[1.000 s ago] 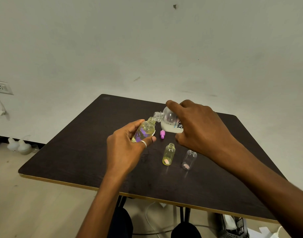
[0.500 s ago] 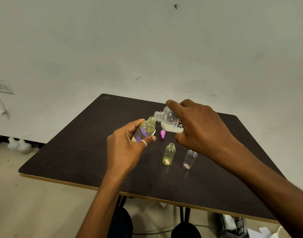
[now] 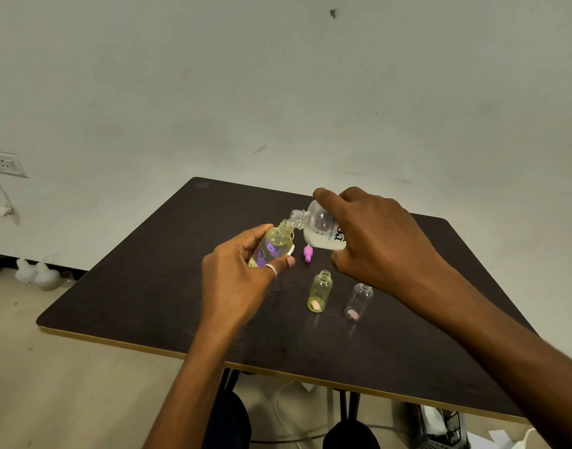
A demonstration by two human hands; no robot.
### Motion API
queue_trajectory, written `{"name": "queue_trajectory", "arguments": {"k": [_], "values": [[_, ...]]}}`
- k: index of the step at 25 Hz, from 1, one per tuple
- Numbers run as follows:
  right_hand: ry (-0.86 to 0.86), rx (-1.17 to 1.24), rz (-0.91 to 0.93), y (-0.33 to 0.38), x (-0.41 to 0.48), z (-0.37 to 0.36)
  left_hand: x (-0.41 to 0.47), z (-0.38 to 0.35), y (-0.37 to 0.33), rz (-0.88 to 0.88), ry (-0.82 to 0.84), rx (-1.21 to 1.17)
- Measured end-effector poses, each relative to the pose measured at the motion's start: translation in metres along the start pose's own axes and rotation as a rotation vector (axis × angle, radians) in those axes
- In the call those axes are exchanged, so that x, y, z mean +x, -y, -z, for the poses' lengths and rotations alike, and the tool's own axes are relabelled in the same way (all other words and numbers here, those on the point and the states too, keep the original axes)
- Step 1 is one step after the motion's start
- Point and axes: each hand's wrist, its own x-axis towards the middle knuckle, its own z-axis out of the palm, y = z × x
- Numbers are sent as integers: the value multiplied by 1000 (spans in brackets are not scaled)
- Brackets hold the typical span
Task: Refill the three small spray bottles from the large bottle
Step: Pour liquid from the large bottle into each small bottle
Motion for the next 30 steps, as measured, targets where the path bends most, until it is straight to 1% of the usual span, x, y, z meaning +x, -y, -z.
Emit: {"name": "queue_trajectory", "arguments": {"k": [20, 24, 30], "values": [[22, 24, -1, 3, -1, 3, -1, -2, 3, 16, 6, -53], [18, 65, -20, 1, -1, -1, -2, -2, 2, 22, 11, -80], [-26, 206, -61, -1, -4, -12, -2, -4, 1, 24, 5, -114]]}}
